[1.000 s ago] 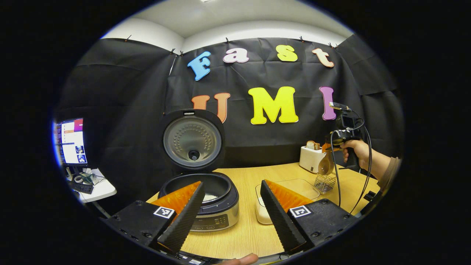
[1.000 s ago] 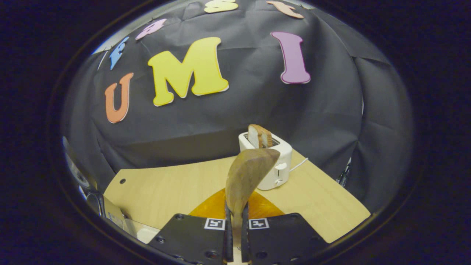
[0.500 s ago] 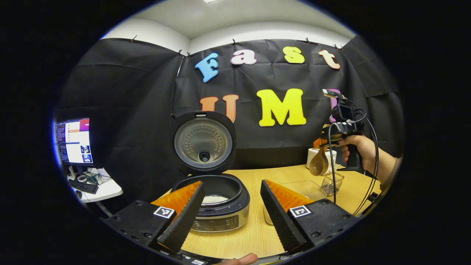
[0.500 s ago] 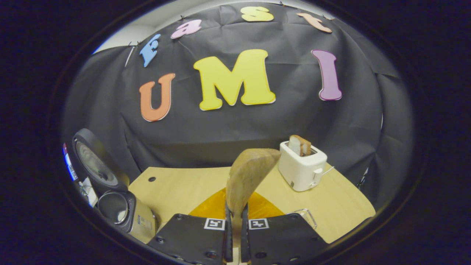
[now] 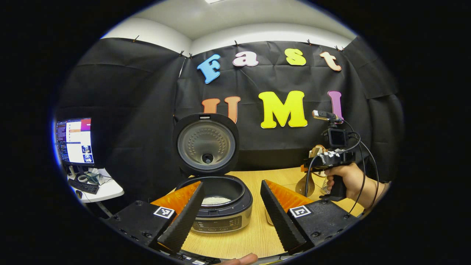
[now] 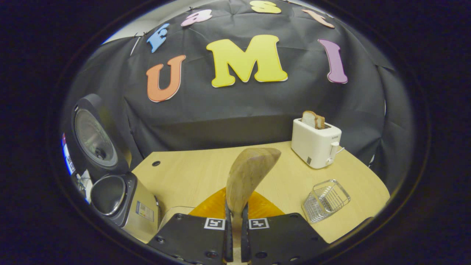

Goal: Close the left gripper, press the button to open the rice cooker; take a wooden spoon from the chopstick holder with the right hand, scoop a spoonful of rice and pour it into the rice cooker, then put the wooden spoon back into the chopstick holder.

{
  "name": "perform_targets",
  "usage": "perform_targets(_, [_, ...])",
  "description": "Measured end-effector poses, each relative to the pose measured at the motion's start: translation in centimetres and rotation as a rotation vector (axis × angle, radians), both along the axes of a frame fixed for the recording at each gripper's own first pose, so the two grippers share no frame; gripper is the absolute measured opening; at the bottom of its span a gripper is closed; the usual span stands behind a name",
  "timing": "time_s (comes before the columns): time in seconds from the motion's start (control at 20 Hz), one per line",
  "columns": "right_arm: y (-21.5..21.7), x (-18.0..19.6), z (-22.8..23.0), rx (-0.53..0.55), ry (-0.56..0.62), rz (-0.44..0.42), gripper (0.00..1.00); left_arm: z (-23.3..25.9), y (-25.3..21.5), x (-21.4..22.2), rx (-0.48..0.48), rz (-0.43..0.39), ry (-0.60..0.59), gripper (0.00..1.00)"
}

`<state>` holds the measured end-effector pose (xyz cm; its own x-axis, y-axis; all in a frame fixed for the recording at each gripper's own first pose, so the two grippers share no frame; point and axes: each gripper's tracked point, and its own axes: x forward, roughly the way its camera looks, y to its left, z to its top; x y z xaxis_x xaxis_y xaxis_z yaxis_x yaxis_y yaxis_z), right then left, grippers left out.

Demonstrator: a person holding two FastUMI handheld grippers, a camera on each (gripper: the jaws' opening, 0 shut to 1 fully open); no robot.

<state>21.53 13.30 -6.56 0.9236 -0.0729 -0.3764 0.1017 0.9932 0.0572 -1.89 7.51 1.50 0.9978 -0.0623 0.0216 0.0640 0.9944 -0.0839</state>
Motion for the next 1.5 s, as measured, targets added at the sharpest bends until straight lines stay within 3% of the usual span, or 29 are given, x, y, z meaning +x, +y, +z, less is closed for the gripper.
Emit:
perform_targets(0.35, [-1.0, -1.5, -1.0, -0.271, -0.127, -0.087, 0.08, 0.0, -0.2, -0.1, 0.003, 0.001, 0.007, 0.97])
perform_targets(0.65, [-1.1, -2.0, -2.4, -0.338, -0.149, -0.134, 0.08, -0.1, -0.2, 0.1, 0.004, 0.002, 0.013, 0.97])
perform_targets(0.95, [-1.1, -1.9, -3.7, -0.355, -0.138, -0.165, 0.09, -0.2, 0.4, 0.2, -0.038, 0.001, 0.027, 0.97])
perform_targets(1.1, [0.1, -1.8, -6.4, -0.299, -0.061, -0.142, 0.09, -0.3, 0.6, 0.1, -0.038, 0.006, 0.026, 0.97])
perform_targets(1.35, [1.5, -1.8, -7.1, -0.184, -0.007, -0.122, 0.09, -0.3, 0.8, 0.3, -0.051, 0.003, 0.027, 0.97])
perform_targets(1.5, [2.2, -1.7, -7.1, -0.194, -0.006, -0.118, 0.09, -0.5, 1.0, 0.3, -0.053, 0.003, 0.031, 0.97])
